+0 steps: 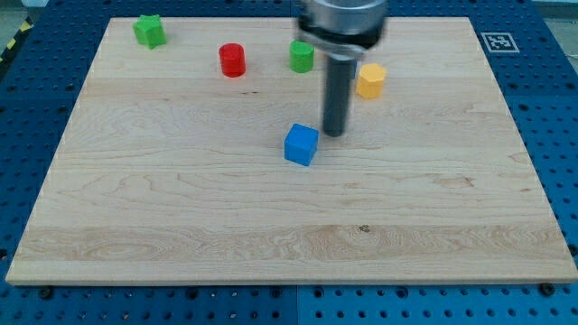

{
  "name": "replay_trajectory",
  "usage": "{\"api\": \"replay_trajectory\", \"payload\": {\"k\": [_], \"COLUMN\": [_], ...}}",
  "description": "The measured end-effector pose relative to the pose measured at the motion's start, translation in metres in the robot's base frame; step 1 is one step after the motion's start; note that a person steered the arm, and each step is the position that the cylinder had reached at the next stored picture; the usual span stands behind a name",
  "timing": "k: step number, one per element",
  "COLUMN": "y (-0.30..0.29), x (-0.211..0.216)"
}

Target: Move the blue cube diagonally to the hexagon

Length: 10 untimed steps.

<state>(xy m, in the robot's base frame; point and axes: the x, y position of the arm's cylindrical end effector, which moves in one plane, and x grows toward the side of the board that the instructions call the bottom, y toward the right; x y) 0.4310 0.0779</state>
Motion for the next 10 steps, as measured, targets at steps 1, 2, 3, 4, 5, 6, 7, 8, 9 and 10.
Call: {"api": "replay_trajectory", "payload": {"k": [1,2,3,4,5,6,7,8,9,10], "y": [-0.014,-0.076,-0.126,-0.086,0.01,0.055,0.012,-0.037,-0.007,0.067], "x": [-0.03,-0.034,-0.017,0.018,0.04,0.046,0.046,0.056,0.093,0.099]}}
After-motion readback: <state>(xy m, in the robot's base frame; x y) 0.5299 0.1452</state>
